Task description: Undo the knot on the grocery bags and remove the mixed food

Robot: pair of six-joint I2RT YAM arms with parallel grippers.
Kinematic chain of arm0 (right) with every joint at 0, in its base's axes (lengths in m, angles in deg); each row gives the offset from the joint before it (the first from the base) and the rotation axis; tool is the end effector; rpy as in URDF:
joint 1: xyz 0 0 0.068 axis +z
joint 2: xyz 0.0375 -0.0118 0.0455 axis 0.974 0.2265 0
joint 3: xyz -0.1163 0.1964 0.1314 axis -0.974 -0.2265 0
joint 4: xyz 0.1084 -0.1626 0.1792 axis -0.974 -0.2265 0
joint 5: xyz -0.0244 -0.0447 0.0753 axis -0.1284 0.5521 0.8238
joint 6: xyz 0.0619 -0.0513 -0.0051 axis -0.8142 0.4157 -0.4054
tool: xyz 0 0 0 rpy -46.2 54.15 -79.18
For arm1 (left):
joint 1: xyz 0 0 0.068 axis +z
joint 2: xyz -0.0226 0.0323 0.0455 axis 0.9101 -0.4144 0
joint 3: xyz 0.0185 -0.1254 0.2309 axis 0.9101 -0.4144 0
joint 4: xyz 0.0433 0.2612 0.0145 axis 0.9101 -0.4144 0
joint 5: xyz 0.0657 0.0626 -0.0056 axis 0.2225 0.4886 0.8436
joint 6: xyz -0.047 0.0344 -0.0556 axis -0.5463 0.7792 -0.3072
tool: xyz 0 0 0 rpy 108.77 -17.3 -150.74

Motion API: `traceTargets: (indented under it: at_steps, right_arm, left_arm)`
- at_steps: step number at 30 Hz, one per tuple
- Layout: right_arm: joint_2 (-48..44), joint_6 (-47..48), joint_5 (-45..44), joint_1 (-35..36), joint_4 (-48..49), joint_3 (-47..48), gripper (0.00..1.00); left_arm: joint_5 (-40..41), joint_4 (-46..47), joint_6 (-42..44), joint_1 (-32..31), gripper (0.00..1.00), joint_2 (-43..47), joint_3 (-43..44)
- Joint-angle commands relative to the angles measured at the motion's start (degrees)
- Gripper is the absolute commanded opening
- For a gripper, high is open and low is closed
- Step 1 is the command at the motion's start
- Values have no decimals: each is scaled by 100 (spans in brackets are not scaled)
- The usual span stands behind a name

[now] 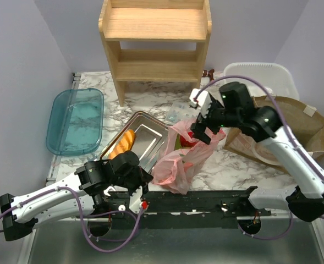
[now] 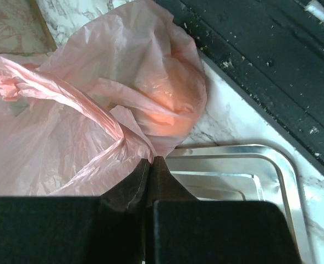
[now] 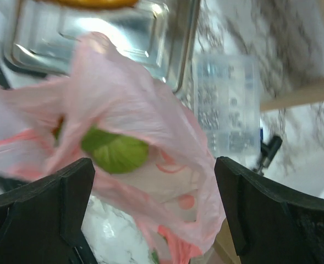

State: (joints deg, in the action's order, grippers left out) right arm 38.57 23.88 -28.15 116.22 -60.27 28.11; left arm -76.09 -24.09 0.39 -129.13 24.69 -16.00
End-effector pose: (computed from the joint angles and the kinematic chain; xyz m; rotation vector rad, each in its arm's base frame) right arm 0.1873 0.1783 0.4117 -1.3186 1.7720 0.4433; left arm 0.0536 -0.1638 0.2287 2.2885 0.5533 -0.2932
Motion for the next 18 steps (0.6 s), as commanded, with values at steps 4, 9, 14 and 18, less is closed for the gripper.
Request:
traceTargets:
  at_steps: [4, 9, 14, 18]
  right_arm:
    - [345, 573, -1748, -8, 1008, -955, 100]
    - [488, 674, -2256, -139, 977, -1281, 10]
    - [982, -413, -321, -1876, 149, 226, 1]
    - [1474, -767, 1600, -2707, -1145, 1050, 0]
  left_arm:
    - [271, -67, 401, -53, 0, 337, 23]
    - [947, -149, 493, -27, 0, 598, -217]
    - [1207, 158, 1151, 1353, 0, 934, -479]
    - [907, -102, 1755, 2125, 0, 1245, -539]
